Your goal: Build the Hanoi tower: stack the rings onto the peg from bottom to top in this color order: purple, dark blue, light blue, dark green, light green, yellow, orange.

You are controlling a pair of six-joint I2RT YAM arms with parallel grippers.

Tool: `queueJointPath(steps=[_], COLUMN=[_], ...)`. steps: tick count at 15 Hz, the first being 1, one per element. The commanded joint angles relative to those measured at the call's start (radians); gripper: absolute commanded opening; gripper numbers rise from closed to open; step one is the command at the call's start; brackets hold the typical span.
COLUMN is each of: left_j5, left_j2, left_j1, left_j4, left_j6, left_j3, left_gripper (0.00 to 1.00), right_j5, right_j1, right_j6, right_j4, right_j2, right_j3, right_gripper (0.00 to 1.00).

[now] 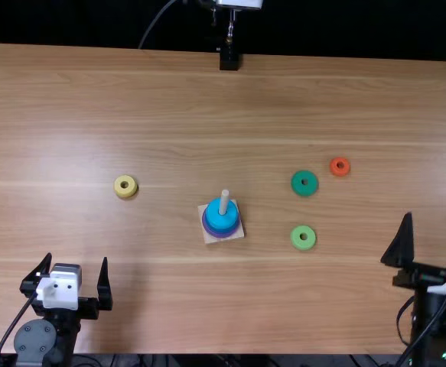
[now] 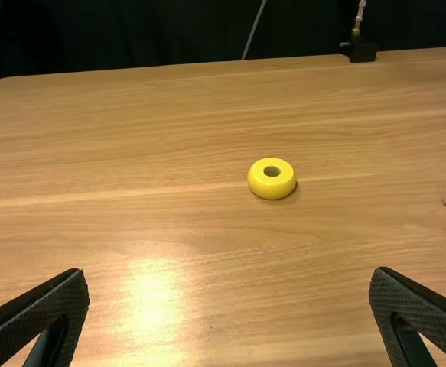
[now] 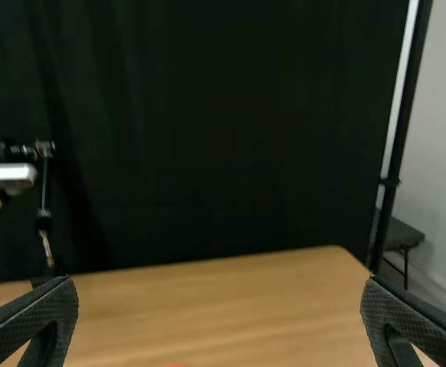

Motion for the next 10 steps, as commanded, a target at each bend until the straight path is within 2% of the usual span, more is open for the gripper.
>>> queueJointPath(steps=[1,3,9,10], left_j5=[0.001,0.001,0.001,0.001], left_j2=[-0.012,-0.012,-0.012,-0.012], left_j1=[0.007,0.007,0.007,0.007], left_j4=[-0.080,-0.080,-0.080,-0.080], left_j6=[0.013,0.013,0.013,0.013], left_j3=[-0.104,-0.104,-0.104,-0.104], left_gripper=[1.00,1.00,1.00,1.00], right_j5=[0.011,0.013,0.009,0.006], right_j1=[0.028,0.054,0.238,0.264], right_j6=[-0.007,-0.001,0.008,0.034], right_j4=[-0.002,-0.068,-0.619,-0.705], right_j2=[0.122,0.274,0.795,0.880], right_j3=[0.104,0.226,0.663,0.732], right_gripper=[1.00,1.00,1.00,1.00])
